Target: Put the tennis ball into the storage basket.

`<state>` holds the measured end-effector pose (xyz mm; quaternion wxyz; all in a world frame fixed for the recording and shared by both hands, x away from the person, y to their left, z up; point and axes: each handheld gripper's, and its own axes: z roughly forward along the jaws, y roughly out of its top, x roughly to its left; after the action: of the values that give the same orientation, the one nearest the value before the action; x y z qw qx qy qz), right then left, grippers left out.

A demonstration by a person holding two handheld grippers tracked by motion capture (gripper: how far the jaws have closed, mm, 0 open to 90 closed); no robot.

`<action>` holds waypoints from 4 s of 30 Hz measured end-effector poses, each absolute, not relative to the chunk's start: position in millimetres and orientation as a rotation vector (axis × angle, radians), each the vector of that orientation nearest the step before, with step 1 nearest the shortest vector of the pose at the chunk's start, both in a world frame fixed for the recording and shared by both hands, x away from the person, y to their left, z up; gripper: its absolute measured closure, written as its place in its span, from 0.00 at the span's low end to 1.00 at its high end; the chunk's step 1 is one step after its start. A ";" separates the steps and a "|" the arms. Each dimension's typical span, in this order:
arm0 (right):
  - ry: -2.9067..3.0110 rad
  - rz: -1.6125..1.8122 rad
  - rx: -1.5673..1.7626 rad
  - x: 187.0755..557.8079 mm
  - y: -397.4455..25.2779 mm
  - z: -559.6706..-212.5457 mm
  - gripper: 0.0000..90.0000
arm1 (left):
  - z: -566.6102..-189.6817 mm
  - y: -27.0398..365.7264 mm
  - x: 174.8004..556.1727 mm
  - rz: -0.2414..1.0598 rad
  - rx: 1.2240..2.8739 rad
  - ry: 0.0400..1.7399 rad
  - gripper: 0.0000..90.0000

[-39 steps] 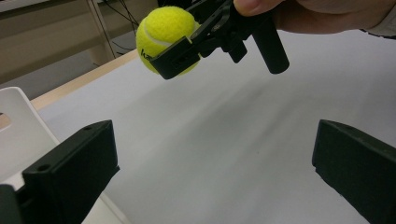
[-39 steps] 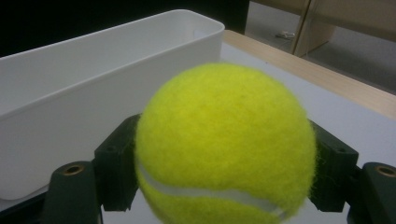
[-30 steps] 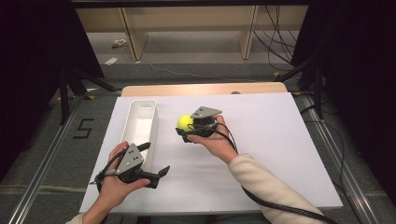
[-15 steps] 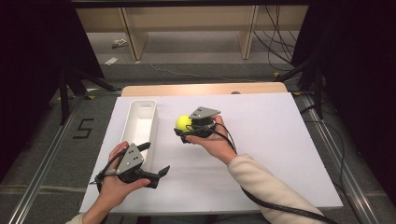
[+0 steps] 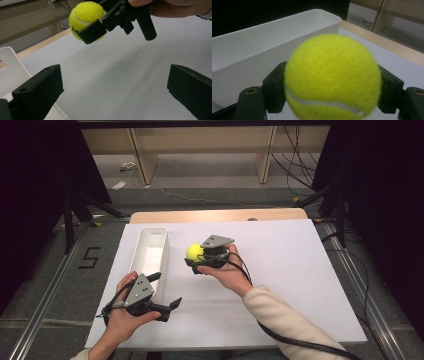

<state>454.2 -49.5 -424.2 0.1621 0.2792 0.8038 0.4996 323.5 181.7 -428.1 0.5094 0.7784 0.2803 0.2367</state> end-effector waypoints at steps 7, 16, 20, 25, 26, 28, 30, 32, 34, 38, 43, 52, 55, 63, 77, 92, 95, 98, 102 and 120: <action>2.285 1.429 0.799 454.4 -47.6 -422.9 0.30 | -428.3 181.6 323.6 0.569 1.879 0.673 0.00; 2.288 1.429 0.803 455.0 -45.8 -422.6 0.30 | -428.5 181.0 323.0 0.564 1.878 0.673 0.00; 2.286 1.429 0.806 454.8 -44.5 -422.1 0.30 | -428.8 180.6 322.9 0.563 1.879 0.672 0.00; 2.292 1.432 0.806 454.1 -42.0 -422.0 0.30 | -428.8 180.7 322.9 0.562 1.878 0.674 0.00; 2.292 1.431 0.804 454.3 -41.5 -422.0 0.30 | -428.7 180.8 322.9 0.562 1.878 0.673 0.00; 2.289 1.433 0.804 454.9 -40.3 -422.0 0.30 | -428.7 180.8 322.9 0.561 1.877 0.673 0.00; 2.290 1.435 0.806 455.2 -39.1 -421.5 0.30 | -428.7 180.8 322.9 0.561 1.878 0.673 0.00; 2.290 1.437 0.802 455.8 -38.1 -421.0 0.30 | -428.7 180.8 322.8 0.562 1.877 0.674 0.00; 2.293 1.437 0.804 455.6 -37.2 -420.8 0.30 | -428.7 180.7 322.8 0.562 1.877 0.673 0.00; 2.293 1.438 0.805 455.8 -36.1 -421.2 0.30 | -428.7 180.6 322.9 0.561 1.877 0.674 0.00; 2.287 1.443 0.805 456.4 -35.1 -420.3 0.30 | -428.8 180.4 322.8 0.561 1.877 0.675 0.00; 2.283 1.452 0.800 457.8 -30.2 -417.7 0.30 | -428.7 180.7 322.7 0.562 1.877 0.673 0.00; 2.284 1.453 0.800 457.8 -28.4 -416.9 0.30 | -428.7 180.8 322.8 0.563 1.878 0.672 0.00; 2.293 1.459 0.797 457.9 -24.2 -416.7 0.30 | -429.2 180.0 322.7 0.559 1.879 0.670 0.00; 2.300 1.457 0.799 459.4 -21.3 -416.2 0.30 | -429.1 179.8 322.6 0.559 1.880 0.669 0.00; 2.300 1.457 0.793 462.2 -18.0 -412.7 0.30 | -429.0 180.0 322.6 0.562 1.879 0.669 0.00; 2.303 1.456 0.789 462.4 -17.2 -412.0 0.30 | -428.8 180.3 322.8 0.566 1.881 0.666 0.00; 2.305 1.456 0.789 462.4 -16.1 -410.9 0.30 | -428.9 180.0 322.5 0.562 1.879 0.670 0.00; 2.301 1.461 0.786 462.8 -14.3 -409.3 0.30 | -428.8 180.0 322.5 0.562 1.879 0.669 0.00; 2.299 1.473 0.782 464.4 -9.0 -406.1 0.30 | -428.7 180.0 322.5 0.563 1.878 0.668 0.00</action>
<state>464.4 -9.0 -406.1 0.1500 0.2723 0.8004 0.5126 322.5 180.0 -428.7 0.5101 0.7798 0.2776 0.2338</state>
